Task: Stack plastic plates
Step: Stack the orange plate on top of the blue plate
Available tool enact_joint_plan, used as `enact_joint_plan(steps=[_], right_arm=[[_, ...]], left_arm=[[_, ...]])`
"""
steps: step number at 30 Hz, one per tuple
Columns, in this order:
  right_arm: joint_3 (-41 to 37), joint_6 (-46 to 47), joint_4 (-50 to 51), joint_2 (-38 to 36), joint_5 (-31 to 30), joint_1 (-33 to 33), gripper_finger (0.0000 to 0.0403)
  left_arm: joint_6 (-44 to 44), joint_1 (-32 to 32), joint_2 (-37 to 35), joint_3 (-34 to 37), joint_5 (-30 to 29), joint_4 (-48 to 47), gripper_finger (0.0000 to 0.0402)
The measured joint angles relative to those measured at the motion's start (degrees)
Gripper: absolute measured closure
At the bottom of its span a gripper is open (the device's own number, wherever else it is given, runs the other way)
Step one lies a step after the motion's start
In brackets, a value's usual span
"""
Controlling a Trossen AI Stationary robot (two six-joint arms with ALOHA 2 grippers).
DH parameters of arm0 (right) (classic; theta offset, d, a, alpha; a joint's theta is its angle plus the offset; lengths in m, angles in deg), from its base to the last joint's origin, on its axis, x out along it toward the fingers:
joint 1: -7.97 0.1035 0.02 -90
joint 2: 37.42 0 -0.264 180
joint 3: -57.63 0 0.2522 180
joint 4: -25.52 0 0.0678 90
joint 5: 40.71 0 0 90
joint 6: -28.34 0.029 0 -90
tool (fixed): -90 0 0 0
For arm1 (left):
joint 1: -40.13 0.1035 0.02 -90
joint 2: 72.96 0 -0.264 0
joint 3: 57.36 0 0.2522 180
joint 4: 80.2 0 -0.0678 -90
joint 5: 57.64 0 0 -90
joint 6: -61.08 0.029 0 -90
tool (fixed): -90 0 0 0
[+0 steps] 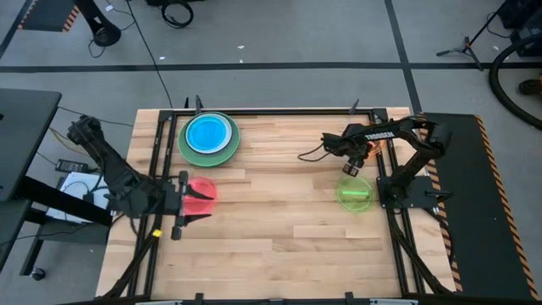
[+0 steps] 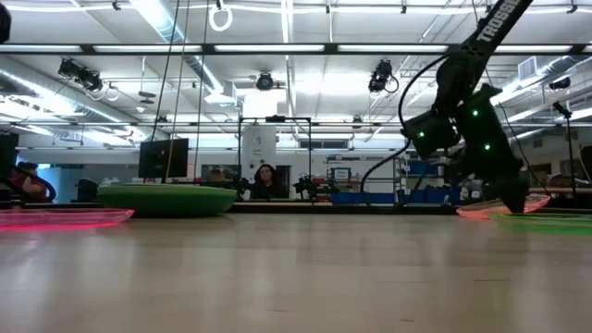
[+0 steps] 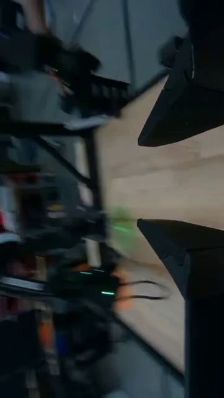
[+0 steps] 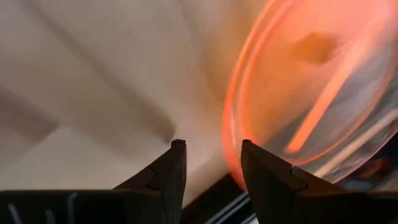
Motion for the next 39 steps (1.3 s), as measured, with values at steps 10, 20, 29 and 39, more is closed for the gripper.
enact_joint_plan(steps=[10, 20, 29, 39], right_arm=[[2.4, -9.8, 2.0, 15.3, -11.9, -2.7, 0.0253], [7.7, -10.0, 2.1, 14.3, -16.5, -3.1, 0.0391], [8.2, -14.8, 6.1, -0.5, -19.2, 8.3, 0.0396], [8.2, -20.1, -0.1, -13.6, -1.9, 26.2, 0.0397]], left_arm=[[6.5, -2.0, -2.6, -0.2, -2.9, 6.6, 0.0211], [7.2, 2.8, -2.4, 0.1, -8.4, 3.1, 0.0212], [3.4, 15.2, 7.8, 3.8, -7.6, 1.6, 0.0192], [15.1, 25.2, 25.6, 3.8, 2.4, 15.8, 0.013]])
